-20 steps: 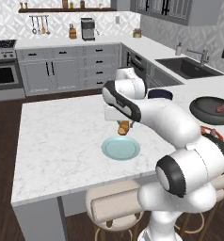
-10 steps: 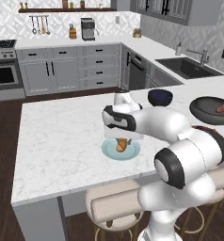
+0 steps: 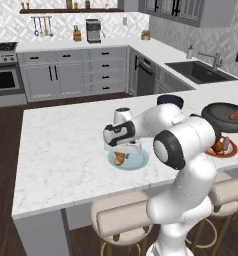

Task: Place one bun and one sausage from the bowl on each plate.

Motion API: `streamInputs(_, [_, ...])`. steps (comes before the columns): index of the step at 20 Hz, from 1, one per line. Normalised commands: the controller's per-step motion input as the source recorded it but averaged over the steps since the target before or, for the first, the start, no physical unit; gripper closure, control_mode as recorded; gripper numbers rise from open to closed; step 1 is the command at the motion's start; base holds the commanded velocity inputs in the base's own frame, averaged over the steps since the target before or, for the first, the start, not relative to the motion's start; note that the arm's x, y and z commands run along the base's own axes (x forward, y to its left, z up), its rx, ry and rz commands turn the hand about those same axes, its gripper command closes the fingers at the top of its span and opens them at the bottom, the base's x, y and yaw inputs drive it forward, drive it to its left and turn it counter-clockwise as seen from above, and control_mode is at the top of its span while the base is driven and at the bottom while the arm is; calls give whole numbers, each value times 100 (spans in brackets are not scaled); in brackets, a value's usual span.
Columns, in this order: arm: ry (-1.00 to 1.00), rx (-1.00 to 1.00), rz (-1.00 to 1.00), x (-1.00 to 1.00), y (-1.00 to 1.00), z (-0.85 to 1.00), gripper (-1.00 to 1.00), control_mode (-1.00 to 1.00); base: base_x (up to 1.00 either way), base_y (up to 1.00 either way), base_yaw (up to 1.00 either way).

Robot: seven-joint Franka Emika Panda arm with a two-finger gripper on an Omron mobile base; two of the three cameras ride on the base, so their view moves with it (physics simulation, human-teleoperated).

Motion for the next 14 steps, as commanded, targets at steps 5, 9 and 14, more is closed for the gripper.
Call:
streamInputs(5, [-1, 0, -3, 75, 3, -50, 100, -100, 0, 0, 0])
streamInputs(9, [-1, 0, -1, 41, 0, -30, -100, -100, 0, 0, 0])
streamInputs(14, [-12, 0, 0, -35, -1, 28, -100, -100, 0, 0, 0])
